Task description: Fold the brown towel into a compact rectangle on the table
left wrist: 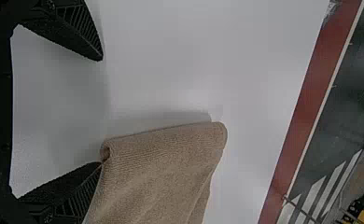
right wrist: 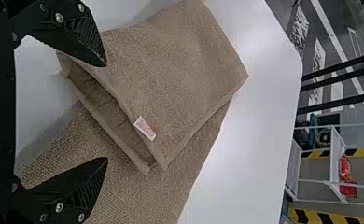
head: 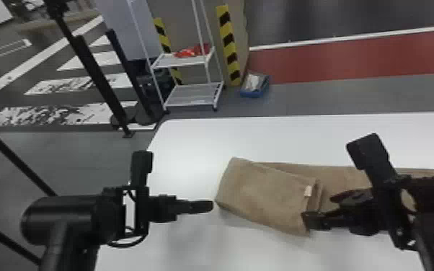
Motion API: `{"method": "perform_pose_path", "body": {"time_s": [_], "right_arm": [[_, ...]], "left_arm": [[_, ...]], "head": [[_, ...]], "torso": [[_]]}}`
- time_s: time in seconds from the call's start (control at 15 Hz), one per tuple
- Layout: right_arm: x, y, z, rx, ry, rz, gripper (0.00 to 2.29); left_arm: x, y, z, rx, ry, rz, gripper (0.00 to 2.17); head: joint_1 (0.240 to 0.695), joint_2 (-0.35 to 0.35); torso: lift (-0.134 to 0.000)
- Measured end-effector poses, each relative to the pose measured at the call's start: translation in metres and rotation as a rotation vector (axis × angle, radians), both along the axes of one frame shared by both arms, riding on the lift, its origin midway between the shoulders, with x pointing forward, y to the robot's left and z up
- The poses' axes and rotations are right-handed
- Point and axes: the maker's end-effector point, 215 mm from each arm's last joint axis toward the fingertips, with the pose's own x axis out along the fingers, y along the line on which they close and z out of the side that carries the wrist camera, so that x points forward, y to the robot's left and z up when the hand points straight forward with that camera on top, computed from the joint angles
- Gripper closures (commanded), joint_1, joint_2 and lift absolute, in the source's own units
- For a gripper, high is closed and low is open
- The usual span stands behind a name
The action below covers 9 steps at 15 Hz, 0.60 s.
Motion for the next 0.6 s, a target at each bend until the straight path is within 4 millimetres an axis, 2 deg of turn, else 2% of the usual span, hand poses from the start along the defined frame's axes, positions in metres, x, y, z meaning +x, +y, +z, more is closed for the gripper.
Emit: {"method": "perform_pose_path", "body": {"time_s": [0.4,0.6], "right_arm": [[-0.005,0.006,-0.017,0.022,0.018,0.019,0.22],[-0.003,0.014,-0.018,0.047,0.004,0.042,0.26]], "left_arm": [[-0.002,-0.001,-0.002,-0.003,0.006,-0.003,0.08],[-0.003,-0.001,-0.003,-0.002,0.008,-0.003,0.08]], "head": [[0.695,0.350],[0.695,0.350]], "torso": [[-0.128],[-0.128]]}}
